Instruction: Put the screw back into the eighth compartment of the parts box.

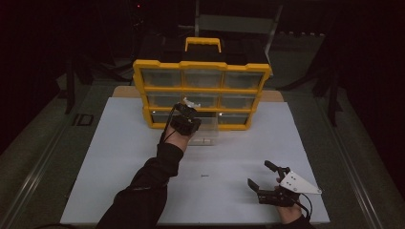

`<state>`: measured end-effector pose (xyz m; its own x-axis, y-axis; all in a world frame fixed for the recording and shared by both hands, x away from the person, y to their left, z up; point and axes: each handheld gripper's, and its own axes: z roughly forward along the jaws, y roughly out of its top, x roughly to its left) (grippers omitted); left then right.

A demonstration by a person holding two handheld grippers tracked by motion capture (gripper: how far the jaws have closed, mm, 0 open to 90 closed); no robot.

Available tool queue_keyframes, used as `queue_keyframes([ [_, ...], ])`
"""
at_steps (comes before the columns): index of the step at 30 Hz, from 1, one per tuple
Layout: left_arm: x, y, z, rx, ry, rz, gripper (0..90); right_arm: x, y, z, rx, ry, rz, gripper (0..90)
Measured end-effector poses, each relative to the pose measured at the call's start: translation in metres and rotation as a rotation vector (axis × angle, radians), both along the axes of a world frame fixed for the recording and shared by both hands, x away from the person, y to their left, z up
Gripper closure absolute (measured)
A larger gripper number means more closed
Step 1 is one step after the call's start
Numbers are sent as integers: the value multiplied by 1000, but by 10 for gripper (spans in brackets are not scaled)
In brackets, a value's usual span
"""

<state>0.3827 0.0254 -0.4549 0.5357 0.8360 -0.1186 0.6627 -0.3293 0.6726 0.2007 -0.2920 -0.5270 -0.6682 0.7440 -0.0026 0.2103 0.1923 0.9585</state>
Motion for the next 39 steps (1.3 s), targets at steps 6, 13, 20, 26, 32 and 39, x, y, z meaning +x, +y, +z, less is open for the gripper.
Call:
queue_keyframes([
  [6, 5, -4, -9, -6, 51, 50, 873, 0, 0, 0, 0, 3, 1, 110],
  [13, 10, -6, -18, -17, 94, 69, 807, 0, 0, 0, 1, 3, 3, 110],
  [20, 12, -8, -15, -29, 104, 55, 504, 0, -1, 0, 2, 0, 2, 110],
  [26, 11, -9, -7, -31, 103, 40, 276, 0, 0, 0, 2, 1, 3, 110],
  [32, 8, -9, -1, -27, 101, -16, 75, 0, 0, 0, 2, 1, 2, 110],
  [39, -1, -10, 5, -27, 96, -98, 13, 0, 0, 0, 1, 0, 1, 110],
])
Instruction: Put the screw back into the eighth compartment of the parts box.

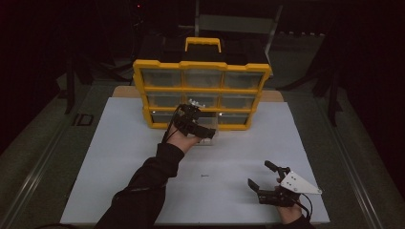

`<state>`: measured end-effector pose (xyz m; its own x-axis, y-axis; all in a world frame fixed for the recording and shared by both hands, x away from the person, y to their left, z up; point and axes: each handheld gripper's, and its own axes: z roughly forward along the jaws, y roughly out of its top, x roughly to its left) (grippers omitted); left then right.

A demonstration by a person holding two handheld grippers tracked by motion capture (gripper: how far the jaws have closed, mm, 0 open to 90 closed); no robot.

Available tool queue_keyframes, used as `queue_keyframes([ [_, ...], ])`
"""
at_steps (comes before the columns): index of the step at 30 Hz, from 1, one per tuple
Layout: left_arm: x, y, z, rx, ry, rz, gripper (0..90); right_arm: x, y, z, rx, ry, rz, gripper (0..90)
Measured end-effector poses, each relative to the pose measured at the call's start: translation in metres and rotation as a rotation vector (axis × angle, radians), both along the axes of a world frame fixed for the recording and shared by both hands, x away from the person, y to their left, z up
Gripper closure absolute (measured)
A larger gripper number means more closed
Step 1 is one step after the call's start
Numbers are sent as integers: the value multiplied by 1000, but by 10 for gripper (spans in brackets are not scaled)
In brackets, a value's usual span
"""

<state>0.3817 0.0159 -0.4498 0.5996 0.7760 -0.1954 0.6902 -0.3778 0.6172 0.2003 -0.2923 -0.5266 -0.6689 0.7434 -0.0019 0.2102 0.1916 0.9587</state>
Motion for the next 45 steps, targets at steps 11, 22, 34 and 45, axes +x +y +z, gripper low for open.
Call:
queue_keyframes([
  [11, -20, 12, 15, -53, -37, -127, 12, 0, 0, 0, 2, 1, 2, 110],
  [22, -40, 31, 21, -74, -80, -233, 12, 0, 1, 0, -1, 2, 2, 110],
  [34, -57, 41, 19, -92, -102, -334, 13, 0, 1, 0, -2, 1, 3, 110],
  [45, -74, 39, 11, -114, -118, -429, 13, 0, 1, 0, -4, -1, 3, 110],
])
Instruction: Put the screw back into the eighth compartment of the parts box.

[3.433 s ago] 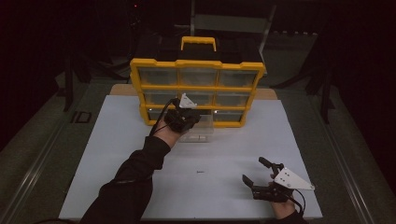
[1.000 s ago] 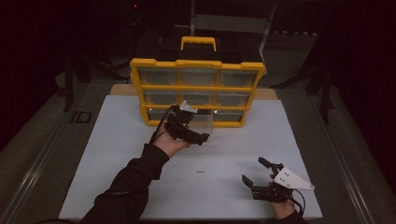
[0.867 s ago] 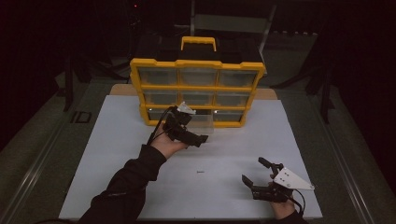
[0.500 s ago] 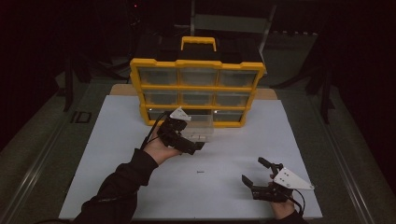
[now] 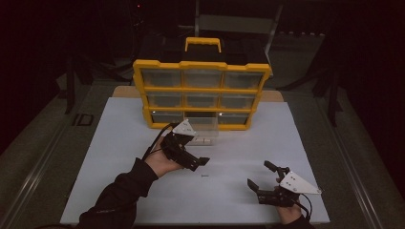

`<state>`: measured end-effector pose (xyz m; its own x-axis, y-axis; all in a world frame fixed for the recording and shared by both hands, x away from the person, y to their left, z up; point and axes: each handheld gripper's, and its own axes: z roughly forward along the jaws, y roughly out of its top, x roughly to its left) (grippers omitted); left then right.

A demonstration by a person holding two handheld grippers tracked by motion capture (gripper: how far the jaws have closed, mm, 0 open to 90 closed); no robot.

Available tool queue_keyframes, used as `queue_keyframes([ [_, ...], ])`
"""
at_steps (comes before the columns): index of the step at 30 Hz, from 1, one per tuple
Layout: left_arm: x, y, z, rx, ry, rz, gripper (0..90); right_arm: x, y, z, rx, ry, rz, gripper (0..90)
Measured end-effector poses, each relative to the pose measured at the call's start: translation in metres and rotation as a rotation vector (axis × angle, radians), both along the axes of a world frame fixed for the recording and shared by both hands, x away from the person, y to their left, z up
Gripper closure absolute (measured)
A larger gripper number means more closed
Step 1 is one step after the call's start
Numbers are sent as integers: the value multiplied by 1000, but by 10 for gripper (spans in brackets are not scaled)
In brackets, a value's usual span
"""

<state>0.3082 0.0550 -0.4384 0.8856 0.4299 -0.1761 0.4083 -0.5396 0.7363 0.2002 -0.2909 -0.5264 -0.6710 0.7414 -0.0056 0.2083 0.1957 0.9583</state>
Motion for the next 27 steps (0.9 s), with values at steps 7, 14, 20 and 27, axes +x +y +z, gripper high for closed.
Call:
queue_keyframes([
  [7, -10, -5, -12, -8, 3, -62, 13, 0, 0, 0, 0, 0, 1, 110],
  [14, -18, -12, -24, -8, 8, -119, 16, 0, 0, 0, -1, -1, 1, 110],
  [20, -19, -16, -37, 0, 17, -136, 34, 0, 0, 0, -1, -3, 2, 110],
  [27, -21, -20, -52, 4, 28, -168, 102, 0, 0, 0, 0, 0, 1, 110],
])
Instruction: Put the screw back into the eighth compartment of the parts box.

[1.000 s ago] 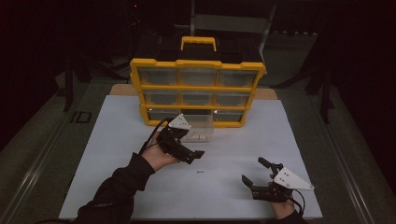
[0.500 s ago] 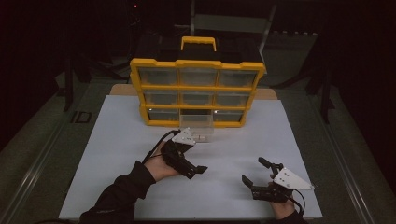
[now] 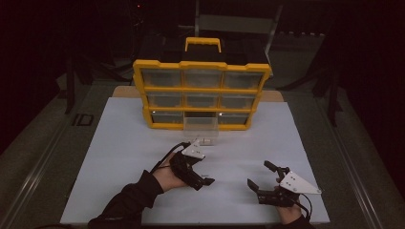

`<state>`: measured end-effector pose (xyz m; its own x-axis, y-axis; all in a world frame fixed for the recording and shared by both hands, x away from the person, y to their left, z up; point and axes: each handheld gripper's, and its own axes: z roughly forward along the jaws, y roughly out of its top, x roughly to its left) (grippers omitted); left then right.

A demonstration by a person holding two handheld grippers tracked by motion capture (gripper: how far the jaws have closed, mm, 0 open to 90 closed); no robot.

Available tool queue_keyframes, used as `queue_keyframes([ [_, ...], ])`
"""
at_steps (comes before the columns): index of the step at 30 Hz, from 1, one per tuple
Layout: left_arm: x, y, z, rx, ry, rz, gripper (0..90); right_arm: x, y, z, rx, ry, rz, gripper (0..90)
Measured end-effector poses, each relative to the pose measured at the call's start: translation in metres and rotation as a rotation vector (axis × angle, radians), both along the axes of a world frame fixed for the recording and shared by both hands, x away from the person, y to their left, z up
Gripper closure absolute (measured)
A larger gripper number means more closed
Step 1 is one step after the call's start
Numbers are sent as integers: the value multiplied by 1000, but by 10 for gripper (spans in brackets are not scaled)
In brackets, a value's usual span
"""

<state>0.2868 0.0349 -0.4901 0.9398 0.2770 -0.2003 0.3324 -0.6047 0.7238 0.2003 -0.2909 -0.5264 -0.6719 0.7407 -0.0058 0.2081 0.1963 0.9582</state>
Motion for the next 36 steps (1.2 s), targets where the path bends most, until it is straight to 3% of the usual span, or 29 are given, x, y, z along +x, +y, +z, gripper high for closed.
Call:
queue_keyframes([
  [8, 3, -2, -16, 31, 16, -17, 161, 0, 0, 0, 1, 1, 1, 110],
  [13, 6, -2, -23, 40, 21, -4, 260, 0, 0, 0, 1, 2, 1, 110],
  [21, 11, -6, -34, 89, -1, -9, 463, 0, 0, 0, 1, 3, 2, 111],
  [33, 19, -14, -48, 164, -5, -20, 665, 0, 0, 0, 4, 3, 1, 110],
  [36, 19, -15, -51, 161, -3, -22, 702, 0, 0, 0, 3, 3, 1, 110],
])
